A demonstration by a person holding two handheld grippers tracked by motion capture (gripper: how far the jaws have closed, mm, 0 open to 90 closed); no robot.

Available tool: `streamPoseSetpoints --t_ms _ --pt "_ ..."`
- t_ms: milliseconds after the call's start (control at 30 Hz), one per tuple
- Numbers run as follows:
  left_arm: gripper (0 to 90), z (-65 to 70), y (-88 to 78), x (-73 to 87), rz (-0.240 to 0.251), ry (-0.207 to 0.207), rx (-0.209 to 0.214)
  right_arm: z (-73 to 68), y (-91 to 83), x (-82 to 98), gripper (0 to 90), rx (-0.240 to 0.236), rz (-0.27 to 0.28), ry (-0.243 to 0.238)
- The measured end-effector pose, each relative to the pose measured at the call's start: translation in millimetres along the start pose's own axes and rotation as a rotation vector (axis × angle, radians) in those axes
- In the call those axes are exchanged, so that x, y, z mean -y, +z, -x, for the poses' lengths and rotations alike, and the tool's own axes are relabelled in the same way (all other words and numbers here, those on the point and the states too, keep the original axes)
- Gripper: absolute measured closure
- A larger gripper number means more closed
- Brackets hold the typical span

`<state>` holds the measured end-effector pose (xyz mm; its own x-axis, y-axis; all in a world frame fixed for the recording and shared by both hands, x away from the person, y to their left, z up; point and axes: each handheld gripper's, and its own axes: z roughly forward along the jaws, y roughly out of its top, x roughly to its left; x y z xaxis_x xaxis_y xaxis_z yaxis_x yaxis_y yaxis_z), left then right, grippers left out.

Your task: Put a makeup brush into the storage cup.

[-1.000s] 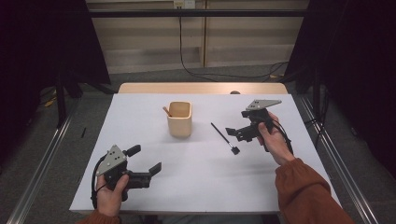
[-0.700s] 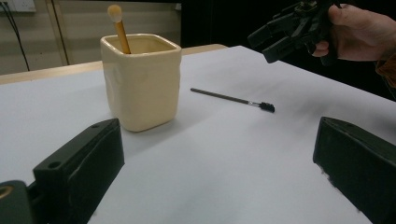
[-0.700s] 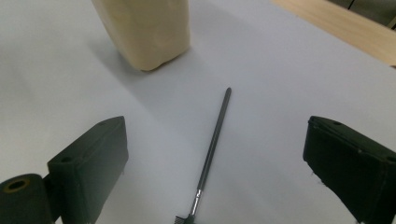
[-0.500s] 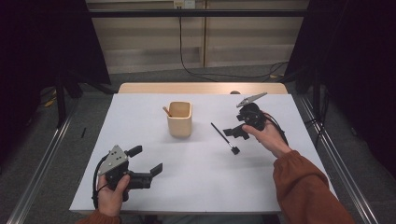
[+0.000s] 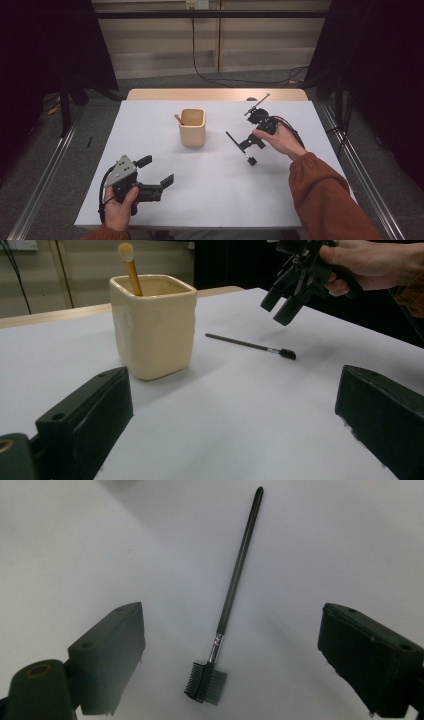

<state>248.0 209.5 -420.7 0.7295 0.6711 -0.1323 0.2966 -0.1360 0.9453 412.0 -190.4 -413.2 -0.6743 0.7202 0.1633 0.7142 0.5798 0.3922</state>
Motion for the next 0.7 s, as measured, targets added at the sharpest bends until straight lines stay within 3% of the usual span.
streamPoseSetpoints --t_ms 67,267,333,500,700 --pt "1.9 0.4 0.0 0.4 -0.001 0.004 0.003 1.1 2.8 -0.2 13.6 -0.007 -0.026 -0.024" --pt "1.9 1.4 1.5 0.4 -0.005 0.004 0.006 2.3 10.1 -3.4 18.5 -0.008 -0.092 -0.016" --pt "2.0 1.7 1.8 0.5 -0.005 0.007 0.009 1.3 13.9 -5.7 27.7 -0.013 -0.134 -0.012" --pt "2.0 1.4 2.8 1.1 -0.012 0.000 0.015 3.0 20.0 -8.3 42.1 -0.017 -0.169 -0.016" --pt "2.1 2.4 3.2 0.1 -0.011 0.005 0.019 -3.9 28.7 -11.2 52.5 -0.003 -0.210 -0.026"
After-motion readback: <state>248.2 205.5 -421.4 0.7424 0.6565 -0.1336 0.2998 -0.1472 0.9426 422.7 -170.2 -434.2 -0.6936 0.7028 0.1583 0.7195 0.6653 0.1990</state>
